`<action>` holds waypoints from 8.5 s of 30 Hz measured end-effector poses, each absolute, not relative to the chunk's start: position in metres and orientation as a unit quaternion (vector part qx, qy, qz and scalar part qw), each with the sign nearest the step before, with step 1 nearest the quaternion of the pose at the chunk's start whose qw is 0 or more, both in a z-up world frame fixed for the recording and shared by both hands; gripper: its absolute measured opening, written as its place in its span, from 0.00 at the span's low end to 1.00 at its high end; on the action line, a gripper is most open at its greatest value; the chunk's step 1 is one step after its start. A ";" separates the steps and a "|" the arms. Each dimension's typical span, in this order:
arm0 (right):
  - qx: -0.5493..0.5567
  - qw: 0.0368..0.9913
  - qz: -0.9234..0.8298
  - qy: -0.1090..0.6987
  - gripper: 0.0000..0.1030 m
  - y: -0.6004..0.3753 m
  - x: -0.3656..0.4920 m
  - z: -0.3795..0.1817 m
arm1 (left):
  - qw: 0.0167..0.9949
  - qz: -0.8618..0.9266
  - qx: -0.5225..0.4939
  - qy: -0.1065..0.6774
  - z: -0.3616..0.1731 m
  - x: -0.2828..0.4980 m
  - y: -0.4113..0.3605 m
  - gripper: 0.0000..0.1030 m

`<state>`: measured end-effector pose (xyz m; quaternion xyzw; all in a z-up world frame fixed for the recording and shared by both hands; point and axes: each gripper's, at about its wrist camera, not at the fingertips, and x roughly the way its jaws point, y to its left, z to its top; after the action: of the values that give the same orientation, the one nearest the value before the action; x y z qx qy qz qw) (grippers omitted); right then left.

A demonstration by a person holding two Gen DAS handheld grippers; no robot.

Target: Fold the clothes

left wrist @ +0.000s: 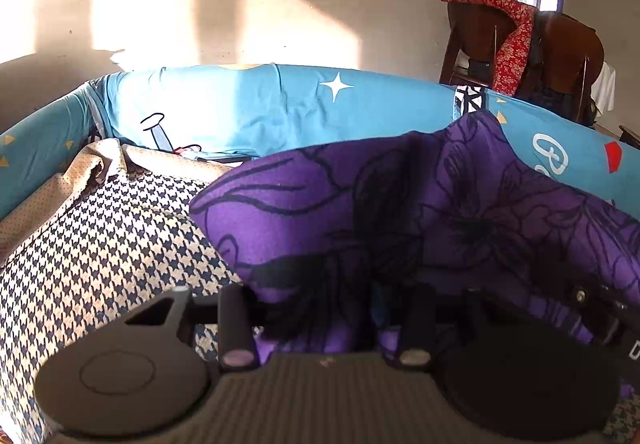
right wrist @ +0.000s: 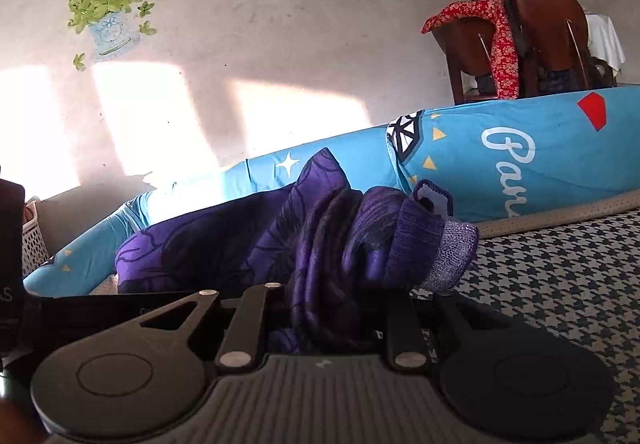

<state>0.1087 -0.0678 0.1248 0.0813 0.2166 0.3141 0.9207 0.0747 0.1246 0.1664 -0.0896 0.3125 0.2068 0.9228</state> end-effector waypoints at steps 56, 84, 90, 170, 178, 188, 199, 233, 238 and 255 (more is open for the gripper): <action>0.076 0.919 0.315 0.224 0.20 -0.044 0.122 0.111 | 0.918 0.220 -0.075 0.323 0.151 0.093 0.137 0.39; 0.079 0.924 0.275 0.252 0.20 -0.042 0.156 0.091 | 0.907 0.223 -0.066 0.351 0.129 0.132 0.130 0.39; 0.087 0.924 0.269 0.259 0.20 -0.040 0.163 0.088 | 0.905 0.222 -0.069 0.355 0.127 0.137 0.132 0.39; 0.072 0.876 0.254 0.403 0.29 -0.098 0.189 0.082 | 0.877 0.245 -0.084 0.405 0.110 0.124 0.169 0.94; 0.014 0.857 0.321 0.402 0.29 -0.083 0.165 0.080 | 0.878 0.215 -0.059 0.424 0.098 0.093 0.136 0.94; -0.019 0.855 0.305 0.420 0.33 -0.061 0.167 0.060 | 0.870 0.217 -0.021 0.443 0.081 0.103 0.120 1.00; -0.018 0.862 0.274 0.425 0.35 -0.052 0.173 0.051 | 0.861 0.232 -0.028 0.451 0.077 0.108 0.119 1.00; -0.065 0.867 0.255 0.423 0.74 -0.084 0.133 0.091 | 0.846 0.234 -0.080 0.473 0.090 0.055 0.088 1.00; -0.069 0.863 0.229 0.445 0.77 -0.092 0.126 0.086 | 0.844 0.233 -0.098 0.474 0.087 0.046 0.091 1.00; -0.112 0.856 0.218 0.454 0.78 -0.088 0.120 0.076 | 0.840 0.229 -0.102 0.481 0.080 0.037 0.084 1.00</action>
<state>0.1205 -0.0879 0.0761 -0.1119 0.4544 0.2182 0.8564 0.0372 0.0841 0.0797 -0.1021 0.4812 0.2295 0.8399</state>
